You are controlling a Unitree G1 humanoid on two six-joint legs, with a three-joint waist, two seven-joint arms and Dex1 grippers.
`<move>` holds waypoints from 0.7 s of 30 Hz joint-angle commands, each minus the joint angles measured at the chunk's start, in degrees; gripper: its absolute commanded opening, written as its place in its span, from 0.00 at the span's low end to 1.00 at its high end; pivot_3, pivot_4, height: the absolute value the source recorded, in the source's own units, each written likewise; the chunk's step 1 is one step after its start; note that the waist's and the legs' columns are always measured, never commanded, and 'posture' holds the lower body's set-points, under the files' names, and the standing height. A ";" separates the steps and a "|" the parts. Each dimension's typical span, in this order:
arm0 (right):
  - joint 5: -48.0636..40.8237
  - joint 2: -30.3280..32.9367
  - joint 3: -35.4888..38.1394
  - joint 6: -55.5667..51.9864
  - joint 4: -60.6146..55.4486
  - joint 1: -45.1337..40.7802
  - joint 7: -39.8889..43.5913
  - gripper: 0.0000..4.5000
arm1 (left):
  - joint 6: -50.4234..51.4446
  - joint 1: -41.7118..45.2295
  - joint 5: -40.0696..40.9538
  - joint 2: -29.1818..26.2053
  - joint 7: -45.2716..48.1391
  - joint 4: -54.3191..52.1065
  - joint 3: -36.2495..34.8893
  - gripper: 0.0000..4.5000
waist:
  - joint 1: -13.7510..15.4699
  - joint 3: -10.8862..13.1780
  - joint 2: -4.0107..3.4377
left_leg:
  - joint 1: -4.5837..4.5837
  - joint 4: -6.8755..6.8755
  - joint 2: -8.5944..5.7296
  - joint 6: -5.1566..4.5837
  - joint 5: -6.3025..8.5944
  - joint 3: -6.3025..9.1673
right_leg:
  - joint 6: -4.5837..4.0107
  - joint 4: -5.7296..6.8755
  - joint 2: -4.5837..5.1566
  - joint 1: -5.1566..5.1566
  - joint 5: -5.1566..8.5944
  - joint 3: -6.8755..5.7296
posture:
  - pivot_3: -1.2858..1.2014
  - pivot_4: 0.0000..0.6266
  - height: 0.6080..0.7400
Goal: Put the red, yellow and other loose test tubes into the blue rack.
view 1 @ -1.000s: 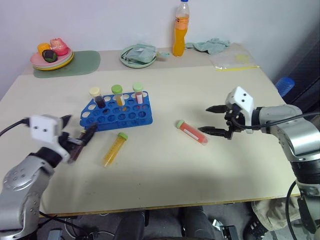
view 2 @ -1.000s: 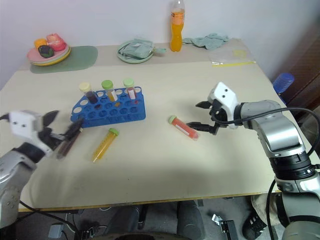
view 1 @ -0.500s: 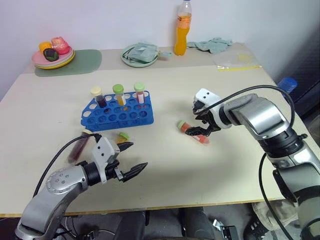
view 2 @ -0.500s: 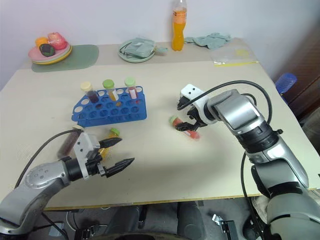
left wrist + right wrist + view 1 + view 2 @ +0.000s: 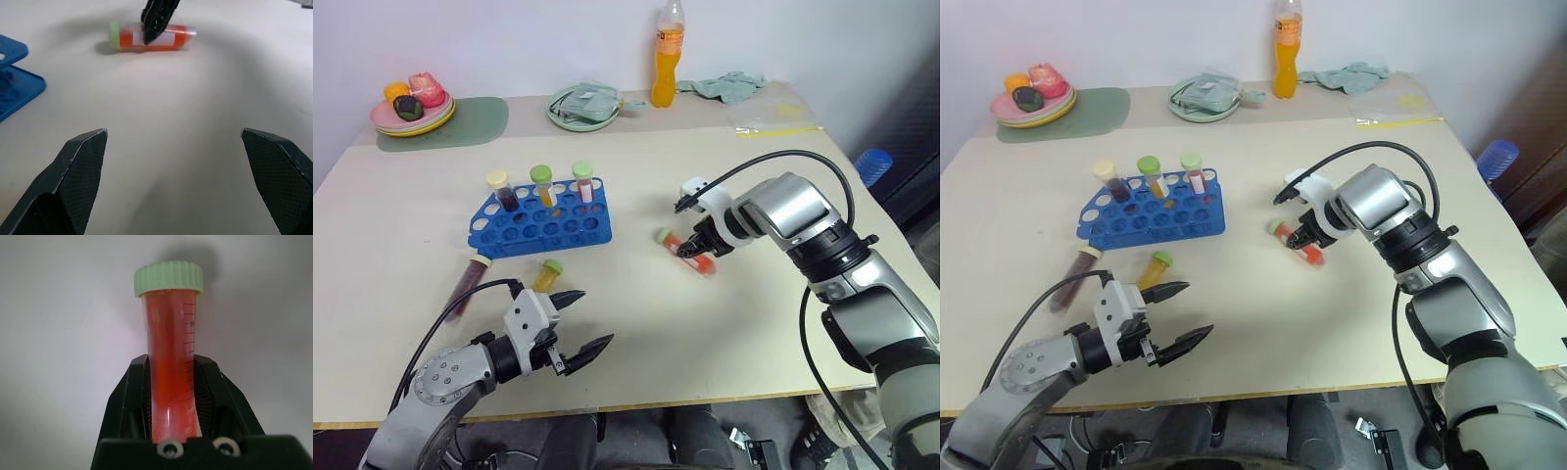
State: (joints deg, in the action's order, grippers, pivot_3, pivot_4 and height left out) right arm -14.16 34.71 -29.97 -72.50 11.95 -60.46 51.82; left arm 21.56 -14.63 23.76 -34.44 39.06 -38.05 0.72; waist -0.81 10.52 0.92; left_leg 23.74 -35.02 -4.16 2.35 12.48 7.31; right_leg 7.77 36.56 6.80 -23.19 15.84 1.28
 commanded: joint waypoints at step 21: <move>8.67 -39.72 17.04 81.84 13.22 20.27 -24.93 0.16 | 3.25 0.23 9.71 8.08 -14.89 0.44 -20.89 1.00 | -0.27 -0.07 0.10 | -0.27 -0.04 0.00 0.20 -0.12 0.08 | -0.03 0.56 -0.14 0.01 0.01 0.13 | 0.52 0.24 1.00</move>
State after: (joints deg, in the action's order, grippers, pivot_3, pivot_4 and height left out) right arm -6.26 -3.54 -13.62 6.45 24.42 -38.65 28.29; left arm 24.72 -14.14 32.76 -25.69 24.66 -34.99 -18.50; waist -1.08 10.45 1.01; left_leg 23.46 -35.05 -4.16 2.56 12.36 7.39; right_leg 7.74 37.12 6.66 -23.19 15.85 1.41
